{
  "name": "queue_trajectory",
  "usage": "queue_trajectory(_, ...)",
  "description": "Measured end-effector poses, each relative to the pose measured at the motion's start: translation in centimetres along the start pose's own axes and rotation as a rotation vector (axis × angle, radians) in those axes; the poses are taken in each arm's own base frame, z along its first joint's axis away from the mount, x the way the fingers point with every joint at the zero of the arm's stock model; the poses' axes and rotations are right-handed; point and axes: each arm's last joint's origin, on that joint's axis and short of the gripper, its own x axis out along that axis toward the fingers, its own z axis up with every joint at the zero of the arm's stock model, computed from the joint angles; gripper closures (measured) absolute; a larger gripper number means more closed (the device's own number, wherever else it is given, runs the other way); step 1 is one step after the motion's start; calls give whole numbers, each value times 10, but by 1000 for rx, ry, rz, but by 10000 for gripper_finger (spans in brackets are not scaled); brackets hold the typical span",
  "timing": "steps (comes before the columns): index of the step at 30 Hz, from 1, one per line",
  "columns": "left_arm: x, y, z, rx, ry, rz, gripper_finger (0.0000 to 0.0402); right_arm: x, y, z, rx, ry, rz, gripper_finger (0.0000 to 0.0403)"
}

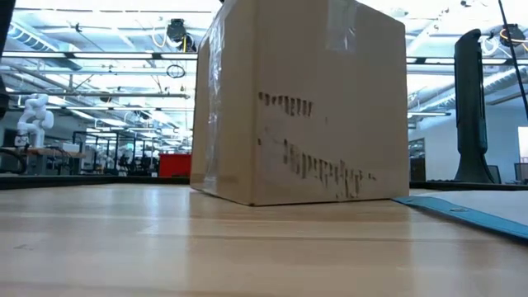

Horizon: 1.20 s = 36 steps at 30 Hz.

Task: Unpack boxes
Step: Open the cardboard box using the gray cutter

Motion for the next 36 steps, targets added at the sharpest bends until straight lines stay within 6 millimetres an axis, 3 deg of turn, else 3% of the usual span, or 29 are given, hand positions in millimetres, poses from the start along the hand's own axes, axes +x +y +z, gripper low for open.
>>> queue_trajectory(6,1,-42,0,15,4,-134,313,0,-2,0,10,0,-6,345)
queue_trajectory(10,20,-75,-5,85,54,-167,313,0,-2,0,5,-2,-8,345)
queue_trajectory(16,51,-104,-12,147,117,-117,313,0,-5,-1,10,1,-27,345)
queue_trajectory(23,74,-113,-22,178,225,-87,313,0,-5,-2,5,9,-39,345)
queue_trajectory(36,77,-115,-22,178,218,-84,313,-6,-8,7,-66,90,-91,345)
